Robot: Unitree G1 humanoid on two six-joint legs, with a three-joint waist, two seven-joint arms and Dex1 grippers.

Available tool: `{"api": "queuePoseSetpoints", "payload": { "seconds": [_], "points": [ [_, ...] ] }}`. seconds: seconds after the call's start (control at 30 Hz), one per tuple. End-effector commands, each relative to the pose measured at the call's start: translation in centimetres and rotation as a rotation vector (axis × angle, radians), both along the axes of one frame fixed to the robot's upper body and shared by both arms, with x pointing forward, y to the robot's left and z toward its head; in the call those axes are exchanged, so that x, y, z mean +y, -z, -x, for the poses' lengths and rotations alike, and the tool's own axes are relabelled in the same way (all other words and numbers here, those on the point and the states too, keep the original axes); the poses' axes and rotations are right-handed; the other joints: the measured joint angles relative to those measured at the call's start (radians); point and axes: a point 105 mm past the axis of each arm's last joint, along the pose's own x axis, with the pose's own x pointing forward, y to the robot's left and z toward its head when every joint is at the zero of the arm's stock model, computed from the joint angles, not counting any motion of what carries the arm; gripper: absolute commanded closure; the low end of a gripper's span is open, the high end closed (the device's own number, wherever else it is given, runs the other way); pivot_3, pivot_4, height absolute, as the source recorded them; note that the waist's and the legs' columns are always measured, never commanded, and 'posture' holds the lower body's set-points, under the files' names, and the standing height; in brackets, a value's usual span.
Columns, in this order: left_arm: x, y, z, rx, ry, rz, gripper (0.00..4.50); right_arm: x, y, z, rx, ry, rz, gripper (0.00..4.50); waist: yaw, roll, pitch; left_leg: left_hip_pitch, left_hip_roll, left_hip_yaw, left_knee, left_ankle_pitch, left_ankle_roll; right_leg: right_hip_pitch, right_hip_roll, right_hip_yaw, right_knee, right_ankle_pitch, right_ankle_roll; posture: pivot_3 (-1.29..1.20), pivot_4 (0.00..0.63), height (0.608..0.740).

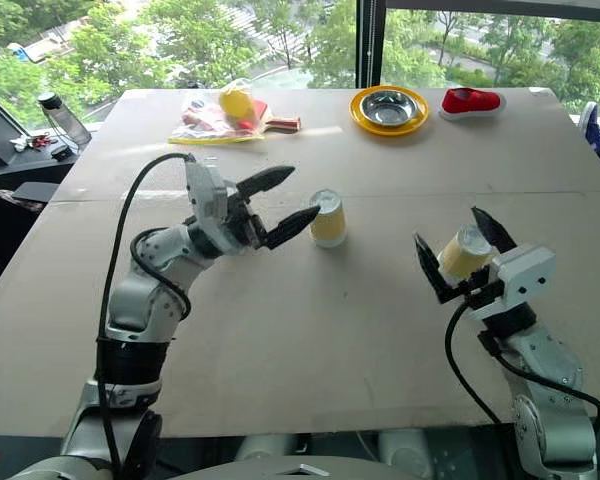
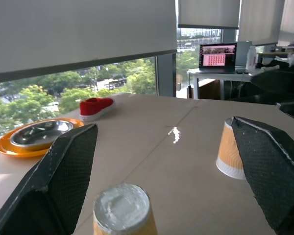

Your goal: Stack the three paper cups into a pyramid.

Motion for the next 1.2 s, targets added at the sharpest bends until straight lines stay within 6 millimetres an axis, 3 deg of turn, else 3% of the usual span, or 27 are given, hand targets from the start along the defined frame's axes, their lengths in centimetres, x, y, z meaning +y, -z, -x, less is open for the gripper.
{"api": "queuePoseSetpoints", "payload": {
  "seconds": [0.03, 0.17, 0.33, 0.5, 0.67, 0.9, 1.0, 1.07, 1.13, 1.2],
  "points": [
    [-0.7, -0.9, 2.7, -0.008, 0.138, -0.053, 0.04, -1.7, 0.1, -0.3, -0.004, 0.144, 0.033, 0.0, 0.005, 0.0, 0.0, 0.0, 0.0, 0.0, 0.0, 0.0, 0.0, 0.0, 0.0, 0.0, 0.0, 0.0, 0.0, 0.0, 0.15, 0.74],
    [-0.9, -1.2, 3.1, -0.012, 0.164, -0.12, 0.04, -3.1, 3.4, -0.9, 0.138, 0.239, 0.05, 0.0, 0.007, 0.0, 0.0, 0.0, -0.001, 0.0, 0.0, 0.0, 0.0, 0.0, -0.001, 0.0, 0.0, 0.0, 0.0, 0.0, 0.15, 0.74],
    [-0.7, -0.9, 4.0, 0.002, 0.222, -0.184, 0.04, -4.5, 4.8, -1.4, 0.199, 0.298, -0.003, 0.0, -0.004, 0.001, 0.001, 0.0, -0.001, 0.002, 0.0, 0.0, 0.0, -0.001, 0.0, 0.002, 0.001, 0.0, 0.0, 0.0, 0.15, 0.74],
    [-0.4, -0.6, 4.4, 0.017, 0.257, -0.211, 0.04, -4.6, 5.0, -1.6, 0.206, 0.286, -0.04, 0.0, -0.001, 0.002, 0.001, 0.0, 0.0, 0.001, -0.001, 0.0, 0.0, -0.001, 0.001, 0.001, 0.001, 0.0, 0.0, 0.0, 0.15, 0.74],
    [-0.5, -0.8, 4.6, 0.02, 0.278, -0.215, 0.04, -3.7, 4.2, -2.1, 0.193, 0.209, -0.184, 0.0, -0.001, 0.002, 0.002, 0.0, 0.0, 0.002, 0.0, 0.0, 0.0, -0.001, 0.001, 0.002, 0.001, 0.0, 0.0, 0.0, 0.15, 0.74],
    [-0.9, -1.3, 5.1, 0.016, 0.289, -0.195, 0.04, -3.7, 4.4, -2.9, 0.21, 0.181, -0.179, 0.0, -0.001, 0.002, 0.002, 0.0, 0.0, 0.002, 0.0, 0.0, 0.0, -0.001, 0.001, 0.002, 0.001, 0.0, 0.0, 0.0, 0.15, 0.74],
    [-1.0, -1.4, 5.3, 0.014, 0.283, -0.192, 0.0, -3.8, 4.3, -3.1, 0.204, 0.173, -0.172, 0.67, -0.001, 0.002, 0.002, 0.0, 0.0, 0.002, 0.0, 0.0, 0.0, -0.001, 0.001, 0.002, 0.001, 0.0, 0.0, 0.0, 0.15, 0.74],
    [-1.0, -1.4, 5.3, 0.015, 0.273, -0.192, 0.0, -3.6, 4.2, -3.2, 0.195, 0.157, -0.151, 1.7, -0.001, 0.002, 0.002, 0.0, 0.0, 0.002, 0.0, 0.0, 0.0, -0.001, 0.001, 0.002, 0.001, 0.0, 0.0, 0.0, 0.15, 0.74],
    [-0.9, -1.4, 5.3, 0.017, 0.264, -0.19, 0.0, -3.5, 4.2, -3.3, 0.192, 0.147, -0.145, 2.32, -0.001, 0.002, 0.002, 0.0, 0.0, 0.002, 0.0, 0.0, 0.0, -0.001, 0.001, 0.002, 0.001, 0.0, 0.0, 0.0, 0.15, 0.74],
    [-0.8, -1.2, 5.3, 0.022, 0.243, -0.188, 0.0, -3.3, 3.9, -3.5, 0.18, 0.135, -0.134, 2.33, -0.003, 0.002, 0.002, 0.0, 0.0, 0.002, 0.0, 0.0, 0.0, -0.001, 0.001, 0.002, 0.001, 0.0, 0.0, 0.0, 0.15, 0.74]
  ]
}}
